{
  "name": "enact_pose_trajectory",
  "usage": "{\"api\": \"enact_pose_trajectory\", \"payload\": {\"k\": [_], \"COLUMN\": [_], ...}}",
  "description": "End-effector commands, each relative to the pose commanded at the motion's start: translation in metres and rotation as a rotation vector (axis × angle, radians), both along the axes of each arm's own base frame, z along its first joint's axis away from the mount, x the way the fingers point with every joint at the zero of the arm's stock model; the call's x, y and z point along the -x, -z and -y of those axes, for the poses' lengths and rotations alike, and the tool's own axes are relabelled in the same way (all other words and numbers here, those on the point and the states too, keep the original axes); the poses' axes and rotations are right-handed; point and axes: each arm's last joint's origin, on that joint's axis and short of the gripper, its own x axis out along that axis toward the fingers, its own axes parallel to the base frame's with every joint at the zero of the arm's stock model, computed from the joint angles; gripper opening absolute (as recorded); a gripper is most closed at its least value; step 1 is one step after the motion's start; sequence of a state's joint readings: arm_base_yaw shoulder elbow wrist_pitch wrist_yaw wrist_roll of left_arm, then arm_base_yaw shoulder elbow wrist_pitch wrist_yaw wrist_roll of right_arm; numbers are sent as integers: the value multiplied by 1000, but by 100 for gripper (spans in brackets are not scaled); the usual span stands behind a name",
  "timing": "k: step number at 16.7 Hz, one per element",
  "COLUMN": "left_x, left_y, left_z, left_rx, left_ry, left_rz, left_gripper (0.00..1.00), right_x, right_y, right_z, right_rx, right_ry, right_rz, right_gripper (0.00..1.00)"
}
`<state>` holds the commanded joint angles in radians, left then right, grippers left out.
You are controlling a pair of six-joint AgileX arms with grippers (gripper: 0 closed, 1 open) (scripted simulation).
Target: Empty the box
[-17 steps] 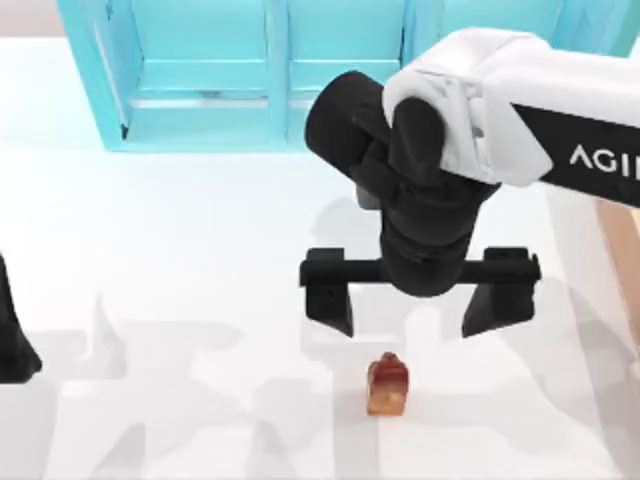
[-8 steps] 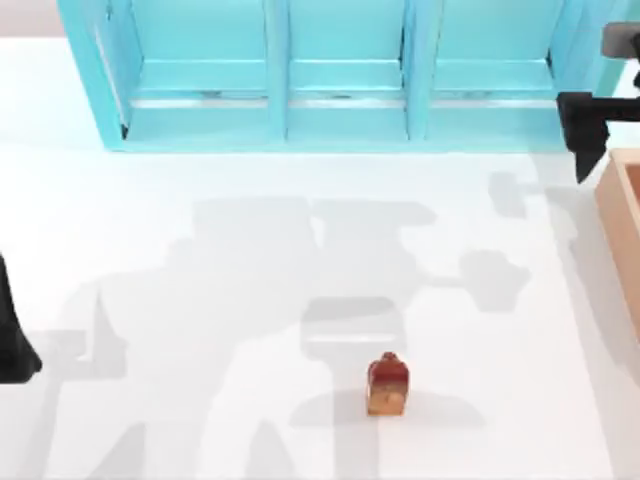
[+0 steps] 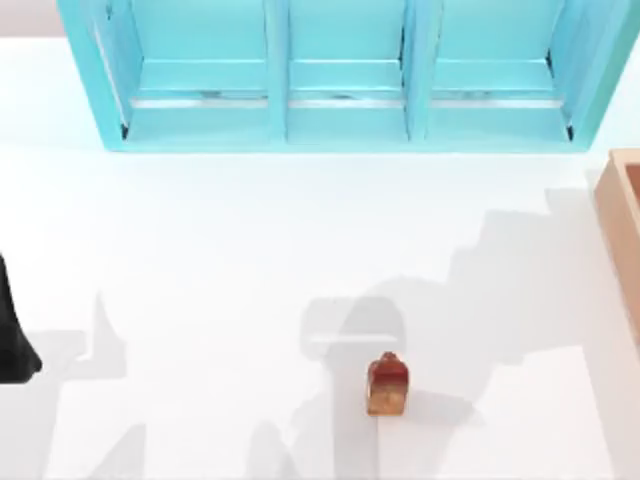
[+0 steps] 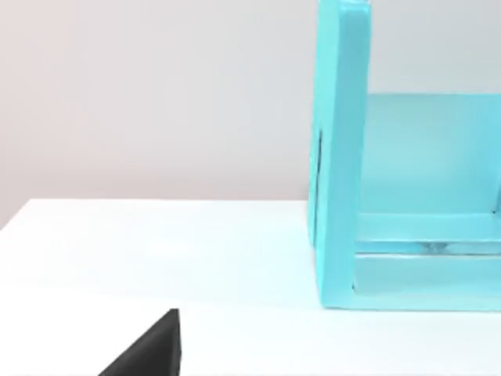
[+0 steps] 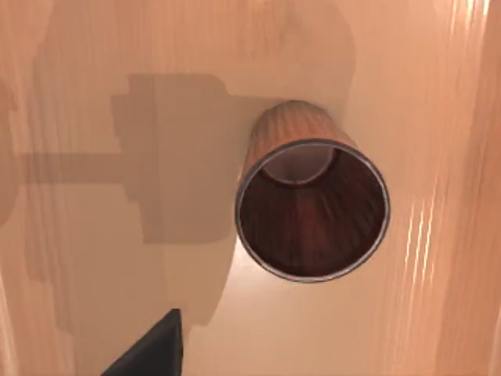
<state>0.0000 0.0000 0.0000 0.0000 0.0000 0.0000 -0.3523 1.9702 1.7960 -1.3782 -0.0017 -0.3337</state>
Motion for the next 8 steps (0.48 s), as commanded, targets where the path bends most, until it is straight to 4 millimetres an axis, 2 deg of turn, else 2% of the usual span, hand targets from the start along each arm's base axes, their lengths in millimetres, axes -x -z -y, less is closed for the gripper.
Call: {"api": "enact_pose_trajectory", "payload": {"k": [2,6,8], "left_x": [0,0,0], "left_y": [0,0,0], "left_z": [0,0,0], "left_rx": [0,0,0], "left_ry": [0,0,0], "left_rz": [0,0,0], "left_gripper": [100,100,100], "right_x": [4,4,3], "right_y": [2,1,6], "right_z": [10,8,9], "right_rx": [-2,0,-2], "right_ry": [-1,-3,-2], "right_rz": [-15,-10,-17], "right_gripper": [100,100,100]}}
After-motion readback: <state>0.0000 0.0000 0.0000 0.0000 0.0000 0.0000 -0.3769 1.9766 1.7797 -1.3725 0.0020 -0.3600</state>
